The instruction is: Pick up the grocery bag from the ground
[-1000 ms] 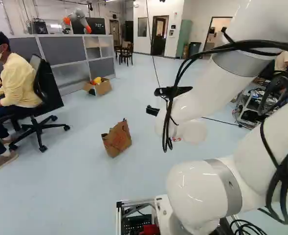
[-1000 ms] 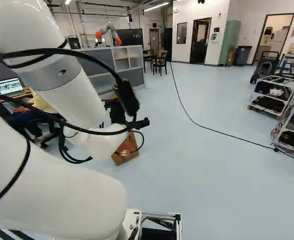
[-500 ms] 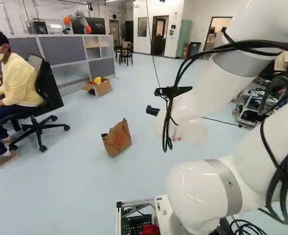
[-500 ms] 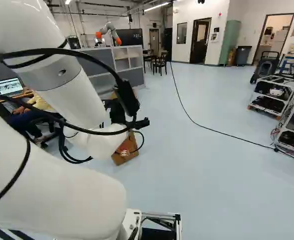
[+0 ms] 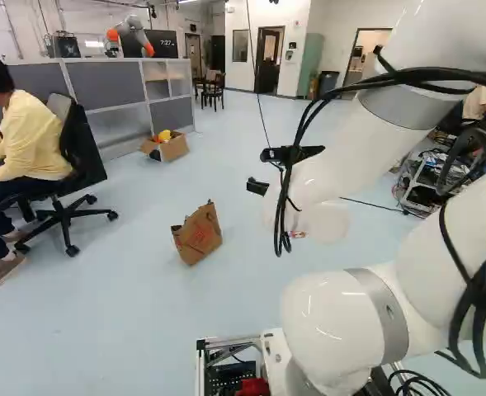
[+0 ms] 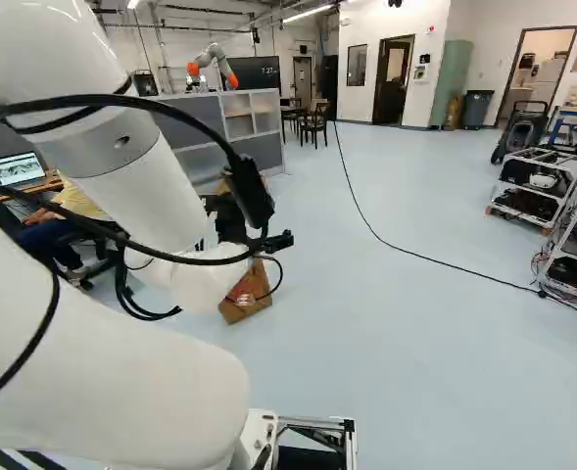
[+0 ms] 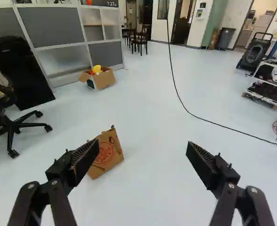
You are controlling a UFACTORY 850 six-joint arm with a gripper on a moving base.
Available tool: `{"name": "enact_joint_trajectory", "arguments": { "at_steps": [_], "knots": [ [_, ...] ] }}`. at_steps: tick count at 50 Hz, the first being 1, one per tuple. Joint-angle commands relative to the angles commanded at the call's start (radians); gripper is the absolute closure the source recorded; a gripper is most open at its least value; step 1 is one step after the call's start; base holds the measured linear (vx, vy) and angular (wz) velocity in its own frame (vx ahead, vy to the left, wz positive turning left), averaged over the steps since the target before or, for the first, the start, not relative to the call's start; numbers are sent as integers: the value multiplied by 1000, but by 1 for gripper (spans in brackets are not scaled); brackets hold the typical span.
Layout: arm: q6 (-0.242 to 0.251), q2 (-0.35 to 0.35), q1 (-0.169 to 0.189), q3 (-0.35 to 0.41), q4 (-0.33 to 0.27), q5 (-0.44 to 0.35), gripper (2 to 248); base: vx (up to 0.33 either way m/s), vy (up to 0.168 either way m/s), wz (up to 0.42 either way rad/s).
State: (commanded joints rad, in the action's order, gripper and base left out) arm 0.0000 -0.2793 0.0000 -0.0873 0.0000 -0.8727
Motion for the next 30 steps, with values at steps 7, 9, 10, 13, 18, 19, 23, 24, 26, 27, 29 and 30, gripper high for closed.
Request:
{"name": "enact_joint_trajectory", "arguments": {
  "at_steps": [7, 9, 10, 13, 18, 19, 23, 24, 26, 27, 29, 30],
  "knots": [
    [0, 0, 0, 0, 0, 0, 3, 88, 1, -8],
    [0, 0, 0, 0, 0, 0, 3, 99, 2, -3],
    [0, 0, 0, 0, 0, 0, 3, 105, 4, 2],
    [0, 0, 0, 0, 0, 0, 3, 123, 11, 47],
    [0, 0, 0, 0, 0, 0, 3, 148, 28, 105],
    [0, 0, 0, 0, 0, 0, 3, 183, 48, 190],
    [0, 0, 0, 0, 0, 0, 3, 169, 48, 199],
    [0, 0, 0, 0, 0, 0, 3, 179, 45, 202],
    [0, 0, 0, 0, 0, 0, 3, 180, 44, 202],
    [0, 0, 0, 0, 0, 0, 3, 219, 54, 236],
    [0, 0, 0, 0, 0, 0, 3, 197, 57, 229],
    [0, 0, 0, 0, 0, 0, 3, 189, 59, 212]
  ]
}}
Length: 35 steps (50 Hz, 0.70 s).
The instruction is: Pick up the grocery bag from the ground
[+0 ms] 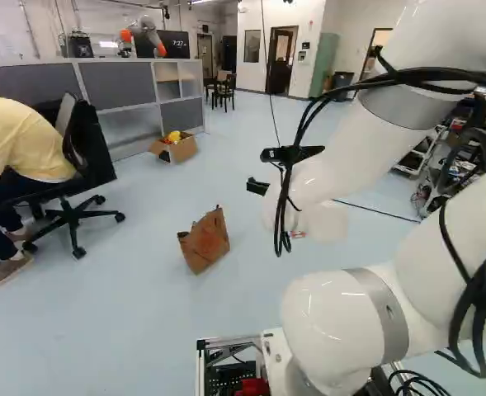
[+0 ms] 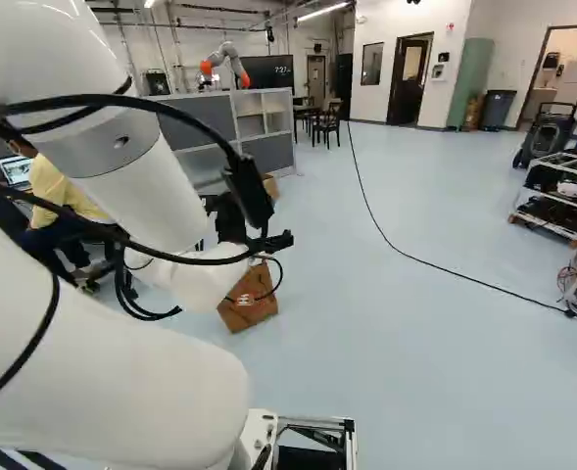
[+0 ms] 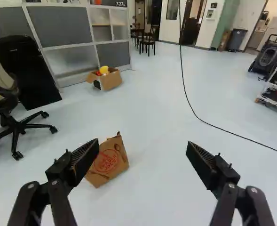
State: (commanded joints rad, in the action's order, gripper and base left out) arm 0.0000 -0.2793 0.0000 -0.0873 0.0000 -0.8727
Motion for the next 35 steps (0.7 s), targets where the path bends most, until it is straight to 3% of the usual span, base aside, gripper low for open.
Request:
{"name": "enact_joint_trajectory", "arguments": {
  "at_steps": [35],
  "knots": [
    [0, 0, 0, 0, 0, 0, 3, 195, 55, 211]
  ]
}}
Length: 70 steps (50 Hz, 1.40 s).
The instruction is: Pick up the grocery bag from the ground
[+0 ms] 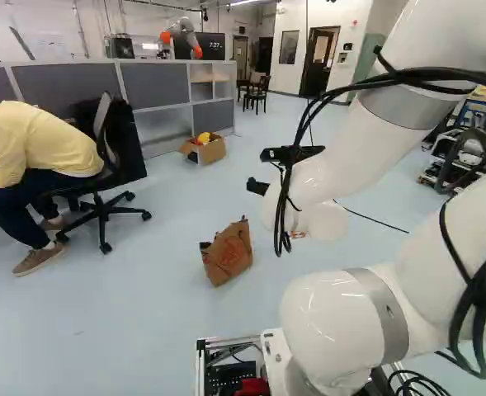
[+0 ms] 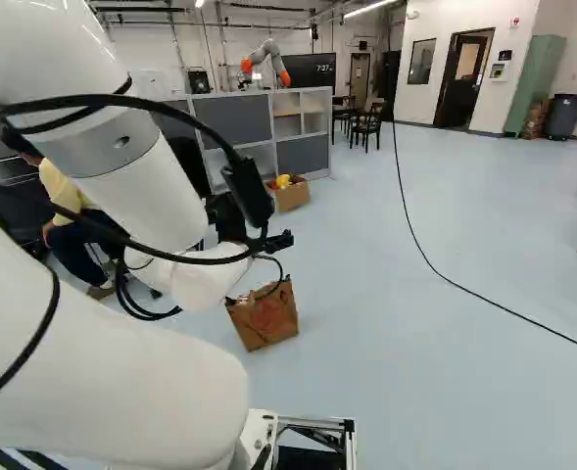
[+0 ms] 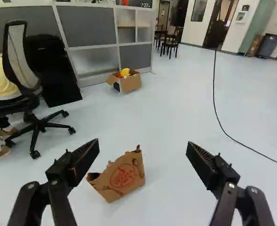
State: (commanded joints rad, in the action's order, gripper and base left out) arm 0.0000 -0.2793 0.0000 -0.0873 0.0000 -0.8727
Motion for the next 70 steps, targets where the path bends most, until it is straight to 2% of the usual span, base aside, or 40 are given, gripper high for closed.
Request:
{"name": "enact_joint_trajectory", "arguments": {
  "at_steps": [21, 50, 61, 70],
  "knots": [
    [0, 0, 0, 0, 0, 0, 3, 222, 65, 140],
    [0, 0, 0, 0, 0, 0, 3, 245, 11, -9],
    [0, 38, -5, -33, 0, 2, 3, 23, 2, -1],
    [0, 73, -6, -63, 0, 35, 3, 0, 0, 0]
  ]
}}
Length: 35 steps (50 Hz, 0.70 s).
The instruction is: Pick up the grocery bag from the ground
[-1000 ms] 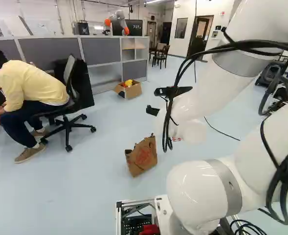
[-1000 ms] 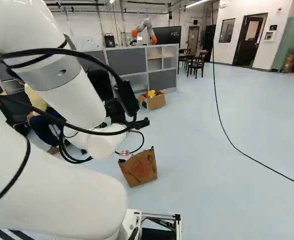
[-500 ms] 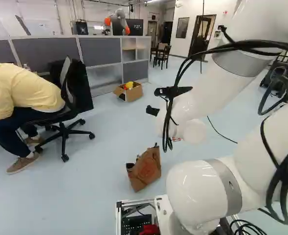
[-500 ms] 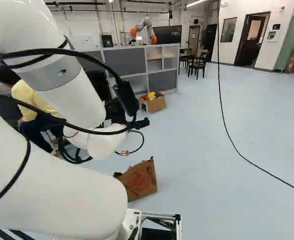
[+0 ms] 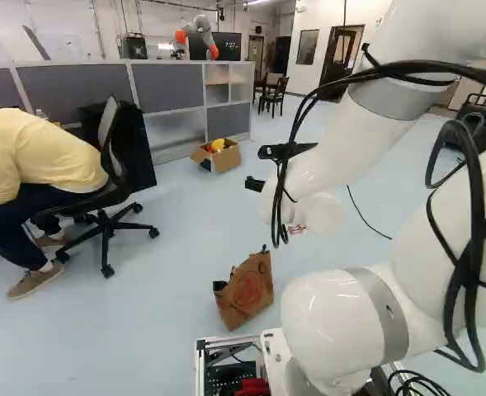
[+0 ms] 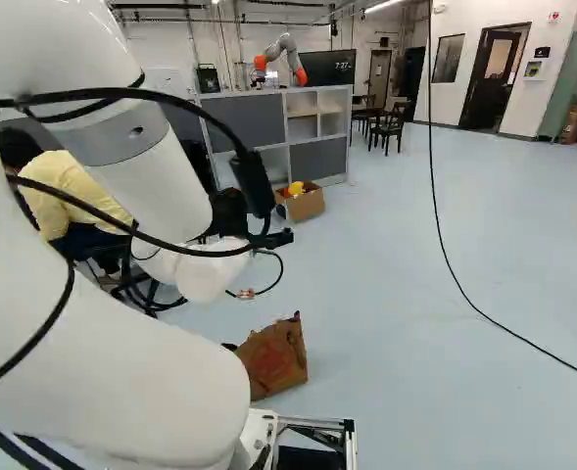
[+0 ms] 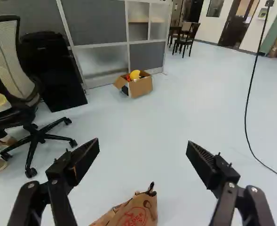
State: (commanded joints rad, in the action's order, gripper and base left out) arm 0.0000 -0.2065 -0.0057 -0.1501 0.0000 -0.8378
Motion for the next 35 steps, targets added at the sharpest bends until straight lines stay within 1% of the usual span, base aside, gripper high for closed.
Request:
{"name": "enact_joint_trajectory", "arguments": {
  "at_steps": [7, 17, 35],
  "knots": [
    [0, 39, -4, -35, 0, 50, 3, 0, 0, 0],
    [0, 99, -13, -90, 0, 143, 3, 0, 0, 0],
    [0, 256, -22, -203, 0, 336, 3, 0, 0, 0]
  ]
}}
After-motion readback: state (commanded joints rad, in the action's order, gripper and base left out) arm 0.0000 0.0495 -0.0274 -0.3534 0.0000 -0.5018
